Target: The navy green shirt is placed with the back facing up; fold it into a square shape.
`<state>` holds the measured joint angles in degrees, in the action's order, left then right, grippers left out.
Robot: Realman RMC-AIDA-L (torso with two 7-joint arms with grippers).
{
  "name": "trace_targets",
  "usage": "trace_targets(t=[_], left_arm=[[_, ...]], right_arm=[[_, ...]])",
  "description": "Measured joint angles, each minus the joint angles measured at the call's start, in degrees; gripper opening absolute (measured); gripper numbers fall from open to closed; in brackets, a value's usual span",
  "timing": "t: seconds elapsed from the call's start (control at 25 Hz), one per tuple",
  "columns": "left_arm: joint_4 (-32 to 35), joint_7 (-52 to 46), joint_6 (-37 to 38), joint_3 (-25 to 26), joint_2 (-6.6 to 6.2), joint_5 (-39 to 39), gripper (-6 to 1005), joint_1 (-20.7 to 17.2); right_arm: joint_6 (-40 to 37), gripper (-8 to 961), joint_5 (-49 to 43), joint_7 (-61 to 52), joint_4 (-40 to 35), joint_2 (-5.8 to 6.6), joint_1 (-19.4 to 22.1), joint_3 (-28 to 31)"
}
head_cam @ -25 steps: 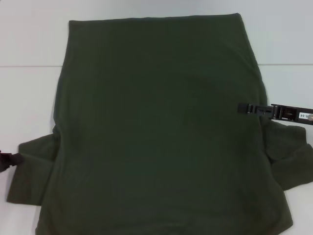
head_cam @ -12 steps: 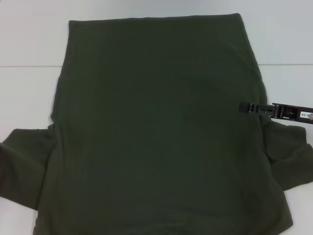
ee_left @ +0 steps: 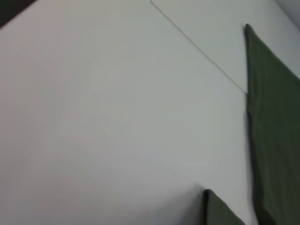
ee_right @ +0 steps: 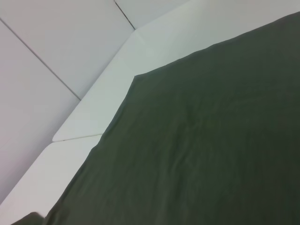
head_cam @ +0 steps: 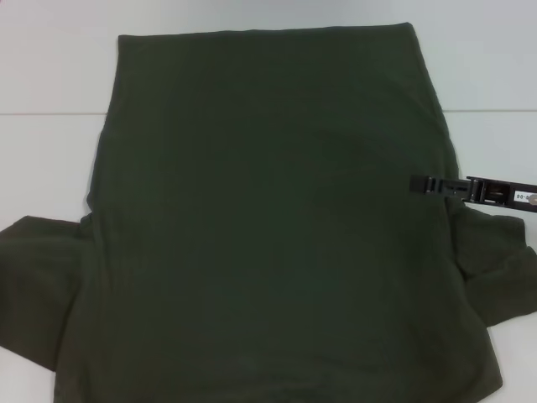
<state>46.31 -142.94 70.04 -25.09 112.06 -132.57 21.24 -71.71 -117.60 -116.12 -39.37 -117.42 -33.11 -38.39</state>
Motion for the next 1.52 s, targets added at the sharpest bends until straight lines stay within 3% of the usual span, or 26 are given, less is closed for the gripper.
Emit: trace_targets(t=[0.36,0.52,0.68,0.88,0.96,1.32,1.52], left_arm=[[0.0,-1.3,1.7,0.1,-1.2,-1.9,0,1.2],[1.8,-2.3,9.2,0.1,-1.8,-1.6,1,2.5],[6.1,-6.2,17.5,0.1,-1.58,-1.1,1,3.7],[6.9,-9.5,23.3,0.4,-1.65,1.4,0,5.9],[6.5,-10.1,23.9,0.4,-1.29,1.8,0,6.9],[2.5,-10.6,21.4,0.4,2.48,2.4,43,12.0],[-3.2,-8.8,16.2,0.1,3.01,2.5,70,13.7]], right_arm=[[0.0,912,0.0,0.0,0.0,0.0,0.0,0.0],[-0.1,912,0.0,0.0,0.0,0.0,0.0,0.0],[-0.2,912,0.0,0.0,0.0,-0.01,0.0,0.0],[-0.3,912,0.0,0.0,0.0,-0.07,0.1,0.0],[-0.3,912,0.0,0.0,0.0,-0.08,0.0,0.0],[-0.2,912,0.0,0.1,0.0,-0.13,0.0,0.0],[0.0,913,0.0,0.3,0.7,-0.02,0.1,0.0]])
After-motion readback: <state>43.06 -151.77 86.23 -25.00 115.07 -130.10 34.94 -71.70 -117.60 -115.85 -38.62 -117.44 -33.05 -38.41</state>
